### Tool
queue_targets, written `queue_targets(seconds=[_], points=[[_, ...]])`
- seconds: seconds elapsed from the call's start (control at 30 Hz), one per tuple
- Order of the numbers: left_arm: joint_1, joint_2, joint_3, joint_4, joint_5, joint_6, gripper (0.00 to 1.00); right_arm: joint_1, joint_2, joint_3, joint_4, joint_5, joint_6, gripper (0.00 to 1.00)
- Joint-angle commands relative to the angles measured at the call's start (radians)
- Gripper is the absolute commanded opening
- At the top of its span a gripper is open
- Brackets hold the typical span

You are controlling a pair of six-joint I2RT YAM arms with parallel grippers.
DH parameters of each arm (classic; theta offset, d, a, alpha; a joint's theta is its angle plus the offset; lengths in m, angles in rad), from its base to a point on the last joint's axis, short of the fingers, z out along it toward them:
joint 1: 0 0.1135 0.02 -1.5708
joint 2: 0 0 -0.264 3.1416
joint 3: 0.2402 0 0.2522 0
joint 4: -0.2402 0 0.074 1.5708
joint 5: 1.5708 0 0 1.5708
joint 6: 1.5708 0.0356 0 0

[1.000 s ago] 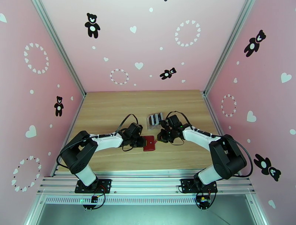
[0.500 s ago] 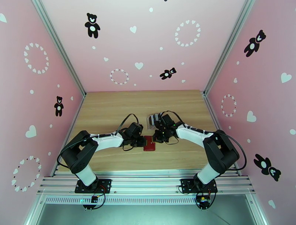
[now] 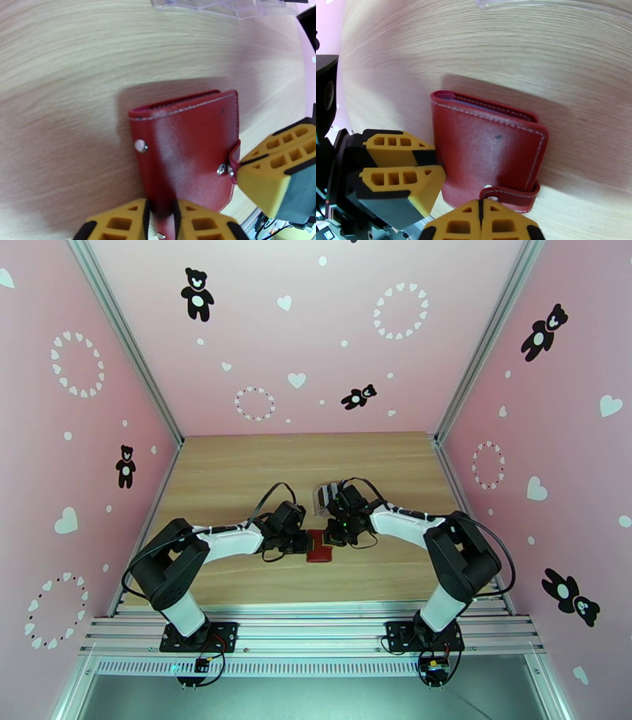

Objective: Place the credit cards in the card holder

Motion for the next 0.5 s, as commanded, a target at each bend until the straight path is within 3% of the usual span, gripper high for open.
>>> queue_targets(seconds=[0.0, 0.47], points=[[-0.008, 0.006, 0.013, -0.008, 0.013, -0.005, 0.27, 0.007, 0.028, 0.023, 0.011, 0.001, 0.000, 0.00], [-0.011, 0.012, 0.013, -0.005, 0.013, -0.007, 0.27, 0.007, 0.046, 0.027, 0.022, -0.010, 0.005, 0.00]])
